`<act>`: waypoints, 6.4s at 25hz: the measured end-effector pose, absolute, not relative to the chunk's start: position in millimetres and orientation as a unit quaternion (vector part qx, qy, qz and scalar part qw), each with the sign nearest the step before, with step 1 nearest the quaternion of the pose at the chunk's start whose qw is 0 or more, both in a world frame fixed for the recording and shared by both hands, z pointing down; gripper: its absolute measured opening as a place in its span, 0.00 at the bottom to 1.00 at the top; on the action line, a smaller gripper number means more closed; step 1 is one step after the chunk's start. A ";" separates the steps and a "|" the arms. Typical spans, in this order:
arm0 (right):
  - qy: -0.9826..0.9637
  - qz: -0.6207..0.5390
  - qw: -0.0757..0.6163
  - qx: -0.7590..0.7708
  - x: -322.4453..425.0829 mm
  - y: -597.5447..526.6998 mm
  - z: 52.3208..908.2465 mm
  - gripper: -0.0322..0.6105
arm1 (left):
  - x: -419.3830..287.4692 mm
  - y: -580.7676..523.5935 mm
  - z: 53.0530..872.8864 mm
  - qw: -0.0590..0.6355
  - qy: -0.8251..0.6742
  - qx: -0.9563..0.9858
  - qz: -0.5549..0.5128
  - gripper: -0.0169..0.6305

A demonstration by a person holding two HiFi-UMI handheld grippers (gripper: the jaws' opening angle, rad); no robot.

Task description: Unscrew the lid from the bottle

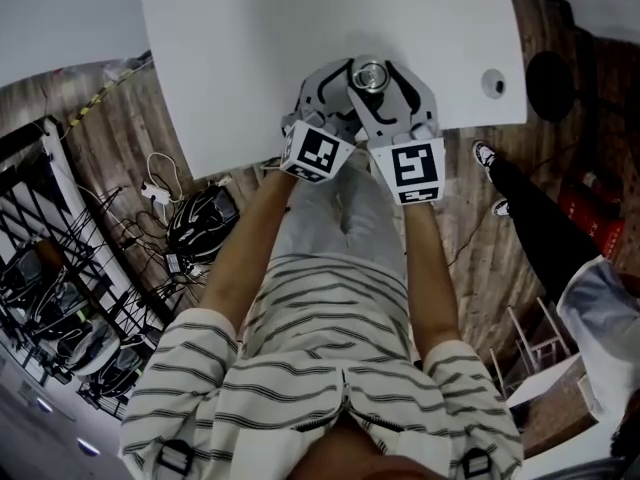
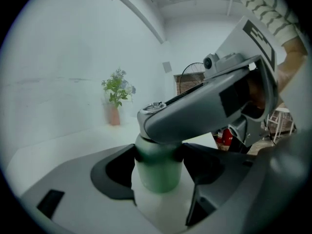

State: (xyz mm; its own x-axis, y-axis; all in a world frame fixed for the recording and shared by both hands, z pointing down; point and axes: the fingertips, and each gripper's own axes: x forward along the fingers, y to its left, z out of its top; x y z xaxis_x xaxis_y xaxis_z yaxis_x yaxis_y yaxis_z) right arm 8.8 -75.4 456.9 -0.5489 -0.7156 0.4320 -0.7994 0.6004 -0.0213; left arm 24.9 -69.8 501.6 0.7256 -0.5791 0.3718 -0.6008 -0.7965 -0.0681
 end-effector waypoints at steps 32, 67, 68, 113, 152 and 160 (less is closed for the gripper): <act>-0.961 0.018 0.215 0.173 10.2 -63.8 457.8 0.43 | 25.4 -68.3 500.5 0.018 -0.298 0.934 0.195 0.50; -0.899 0.093 0.121 0.411 10.8 -70.8 444.8 0.54 | 24.2 -69.2 505.0 0.017 -0.298 0.934 0.196 0.50; -0.889 0.102 0.120 0.430 11.0 -71.4 446.4 0.53 | 24.4 -69.1 504.5 0.017 -0.299 0.934 0.195 0.50; -0.971 0.006 0.238 -0.026 10.2 -58.3 454.2 0.45 | 25.4 -68.2 503.7 0.016 -0.282 0.938 0.199 0.50; -0.871 0.101 0.126 0.464 12.2 -73.5 451.3 0.43 | 24.7 -69.1 503.1 0.018 -0.295 0.937 0.188 0.50; -0.903 0.080 0.144 0.397 12.8 -70.1 451.9 0.43 | 25.7 -67.9 504.8 0.017 -0.289 0.938 0.190 0.50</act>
State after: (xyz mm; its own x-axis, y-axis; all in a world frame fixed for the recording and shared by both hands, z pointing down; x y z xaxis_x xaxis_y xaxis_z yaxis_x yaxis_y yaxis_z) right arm 12.8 -70.1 451.9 -0.6426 -0.6942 0.3243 -0.7403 0.6716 -0.0295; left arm 25.7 -67.9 504.8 0.7607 -0.5353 0.3671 -0.5484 -0.8326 -0.0777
